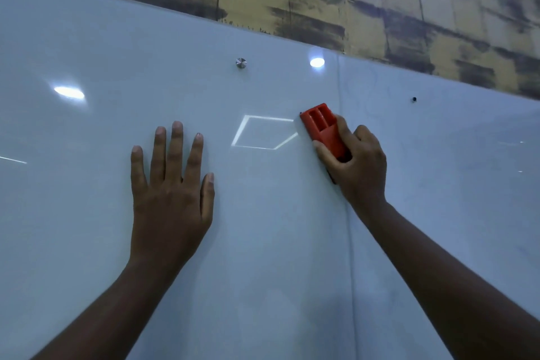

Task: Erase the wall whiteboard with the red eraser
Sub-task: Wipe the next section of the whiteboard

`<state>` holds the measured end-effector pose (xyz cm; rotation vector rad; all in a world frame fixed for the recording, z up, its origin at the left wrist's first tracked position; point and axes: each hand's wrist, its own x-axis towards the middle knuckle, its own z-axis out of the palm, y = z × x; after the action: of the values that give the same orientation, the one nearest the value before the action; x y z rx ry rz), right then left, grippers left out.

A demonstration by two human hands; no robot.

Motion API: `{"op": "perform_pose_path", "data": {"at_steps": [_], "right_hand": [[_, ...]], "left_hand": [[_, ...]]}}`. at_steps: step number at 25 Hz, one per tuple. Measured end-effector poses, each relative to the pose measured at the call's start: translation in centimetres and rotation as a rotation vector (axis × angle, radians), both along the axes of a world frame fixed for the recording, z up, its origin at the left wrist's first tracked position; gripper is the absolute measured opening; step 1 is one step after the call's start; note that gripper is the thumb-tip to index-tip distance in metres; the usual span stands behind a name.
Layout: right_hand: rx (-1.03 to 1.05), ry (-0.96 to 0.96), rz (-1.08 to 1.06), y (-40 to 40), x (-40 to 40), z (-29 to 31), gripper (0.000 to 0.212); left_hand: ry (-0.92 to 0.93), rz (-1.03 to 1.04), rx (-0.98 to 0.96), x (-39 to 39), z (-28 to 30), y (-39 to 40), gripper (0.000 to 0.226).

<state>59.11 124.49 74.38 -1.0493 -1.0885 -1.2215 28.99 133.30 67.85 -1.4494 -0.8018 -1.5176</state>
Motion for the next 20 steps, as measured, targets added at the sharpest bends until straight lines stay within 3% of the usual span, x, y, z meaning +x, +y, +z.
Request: {"op": "perform_pose_path", "data": {"at_steps": [4,7,13,17,20], "right_hand": [[-0.023,-0.235,0.002,0.4,-2.3,-7.3,0.063],[-0.108,-0.446,-0.034,-0.4,-1.0,-8.2,0.063],[-0.038,-0.046,-0.055,-0.6,0.6,-9.5,0.064],[-0.024,-0.078,-0.012,0.3,-3.1,-15.5,0.06],[-0.084,-0.268,0.033,0.6,-6.1,-20.1,0.06]], "left_hand": [[0.007,0.001,-0.036,0.4,-2.2,-0.4,0.064],[0.021,-0.002,-0.061,0.4,-2.9,-0.7,0.064],[0.057,-0.018,-0.098,0.3,-5.0,-0.8,0.063],[0.047,-0.022,-0.123,0.8,-6.4,-1.2,0.062],[0.058,-0.019,-0.132,0.9,-7.2,-1.5,0.062]]}}
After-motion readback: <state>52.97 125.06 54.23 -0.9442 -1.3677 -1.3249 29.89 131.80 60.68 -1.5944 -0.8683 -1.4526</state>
